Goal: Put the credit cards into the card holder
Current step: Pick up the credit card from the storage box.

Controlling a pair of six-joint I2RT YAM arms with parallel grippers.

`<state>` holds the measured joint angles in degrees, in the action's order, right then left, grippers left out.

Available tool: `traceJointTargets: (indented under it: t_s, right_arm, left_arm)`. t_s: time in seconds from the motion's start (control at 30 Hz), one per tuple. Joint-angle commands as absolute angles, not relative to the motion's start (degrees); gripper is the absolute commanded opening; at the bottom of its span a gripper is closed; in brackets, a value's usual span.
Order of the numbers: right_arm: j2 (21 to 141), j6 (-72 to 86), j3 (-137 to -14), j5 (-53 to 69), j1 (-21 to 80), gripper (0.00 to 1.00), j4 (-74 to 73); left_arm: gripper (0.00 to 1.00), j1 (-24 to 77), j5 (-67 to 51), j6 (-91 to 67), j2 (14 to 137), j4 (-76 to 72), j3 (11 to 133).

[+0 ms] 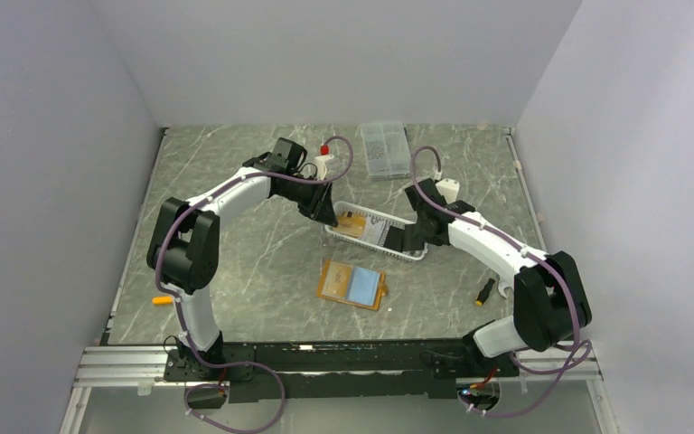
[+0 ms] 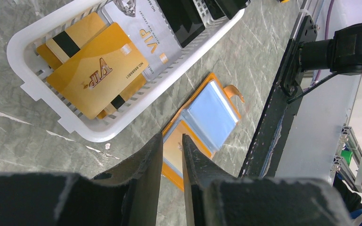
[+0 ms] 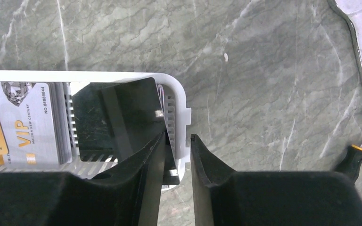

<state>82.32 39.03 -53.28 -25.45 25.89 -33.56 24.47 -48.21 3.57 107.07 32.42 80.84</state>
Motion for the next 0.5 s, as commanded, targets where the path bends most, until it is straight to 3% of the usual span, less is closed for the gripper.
traceJointTargets:
  t_s: [0.0,0.1,0.47]
  right_arm:
    - [80.29,39.88,-52.31,-26.75,25.51,0.26,-34.34]
    - [79.98,40.17,-51.59,-25.96,25.20,0.19,-33.34]
    - [81.09,40.51,-49.58,-24.35,24.41,0.19,-31.41]
  left_arm:
    - [0.27,24.78,-49.79,3.69,103.73,32.37,80.87]
    - [0.27,24.79,-49.78,3.76,103.71,32.38,80.86]
    - [0.27,24.90,-50.36,3.63,104.57,32.44,81.35]
